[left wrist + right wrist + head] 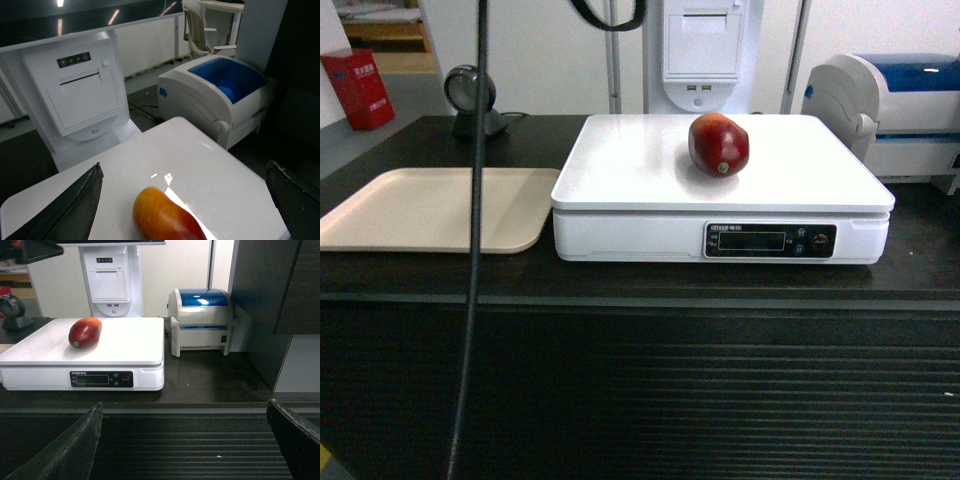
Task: Place dark red mango on scale at checkout
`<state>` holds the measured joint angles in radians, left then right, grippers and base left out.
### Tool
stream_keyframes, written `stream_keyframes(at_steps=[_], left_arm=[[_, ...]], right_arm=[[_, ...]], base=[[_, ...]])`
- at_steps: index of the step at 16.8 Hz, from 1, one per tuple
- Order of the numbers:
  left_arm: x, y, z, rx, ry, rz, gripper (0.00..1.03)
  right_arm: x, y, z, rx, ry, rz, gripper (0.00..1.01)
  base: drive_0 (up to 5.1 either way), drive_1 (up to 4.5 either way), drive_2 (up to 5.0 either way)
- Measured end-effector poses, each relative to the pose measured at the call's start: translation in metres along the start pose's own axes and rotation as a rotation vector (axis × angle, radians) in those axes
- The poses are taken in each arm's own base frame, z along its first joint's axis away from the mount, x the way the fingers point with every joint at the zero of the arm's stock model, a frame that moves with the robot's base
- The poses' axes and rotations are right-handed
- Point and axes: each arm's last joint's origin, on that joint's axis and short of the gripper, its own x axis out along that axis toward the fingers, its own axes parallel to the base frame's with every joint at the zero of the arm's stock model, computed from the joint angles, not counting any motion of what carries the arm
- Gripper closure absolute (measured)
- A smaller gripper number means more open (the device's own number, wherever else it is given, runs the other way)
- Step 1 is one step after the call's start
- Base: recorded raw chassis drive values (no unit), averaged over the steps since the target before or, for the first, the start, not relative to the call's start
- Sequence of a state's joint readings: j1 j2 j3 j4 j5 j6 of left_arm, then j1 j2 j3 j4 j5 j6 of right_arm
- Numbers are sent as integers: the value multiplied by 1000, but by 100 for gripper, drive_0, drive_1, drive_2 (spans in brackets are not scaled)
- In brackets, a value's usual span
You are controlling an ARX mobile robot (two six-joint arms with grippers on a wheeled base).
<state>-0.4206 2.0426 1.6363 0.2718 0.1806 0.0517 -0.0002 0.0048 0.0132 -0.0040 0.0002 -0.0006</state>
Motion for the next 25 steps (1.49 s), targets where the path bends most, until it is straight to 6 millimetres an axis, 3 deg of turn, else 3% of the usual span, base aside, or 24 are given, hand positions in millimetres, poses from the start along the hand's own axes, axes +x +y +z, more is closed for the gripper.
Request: stream_keyframes(at_steps=[2, 5, 7, 8, 11, 13, 16, 18, 19, 22, 25], left_arm=[[-33, 39, -16, -18, 16, -4, 5], [-108, 90, -21, 1, -20, 150, 5], [-157, 105, -25, 13, -47, 266, 5], [-178, 111, -38, -5, -19, 315, 5], [-226, 132, -71, -61, 93, 538, 5], [-260, 144, -74, -96, 55, 671, 5], [-297, 136, -91, -121, 49, 719, 5], [-308, 126, -95, -117, 46, 721, 5], [-311, 121, -95, -67, -45, 677, 11], [-318, 68, -117, -57, -109, 591, 47], [-326, 39, -132, -63, -111, 601, 82]], right_arm=[[0, 0, 0, 0, 0, 0, 3], [0, 0, 0, 0, 0, 0, 3], [0, 0, 0, 0, 0, 0, 3], [0, 0, 0, 0, 0, 0, 3], [0, 0, 0, 0, 0, 0, 3], [0, 0, 0, 0, 0, 0, 3], [0, 0, 0, 0, 0, 0, 3], [0, 0, 0, 0, 0, 0, 3], [0, 0, 0, 0, 0, 0, 3], [0, 0, 0, 0, 0, 0, 3], [0, 0, 0, 0, 0, 0, 3]], base=[[0, 0, 0], [0, 0, 0], [0, 0, 0], [0, 0, 0], [0, 0, 0], [0, 0, 0], [0, 0, 0], [0, 0, 0], [0, 0, 0], [0, 0, 0], [0, 0, 0]])
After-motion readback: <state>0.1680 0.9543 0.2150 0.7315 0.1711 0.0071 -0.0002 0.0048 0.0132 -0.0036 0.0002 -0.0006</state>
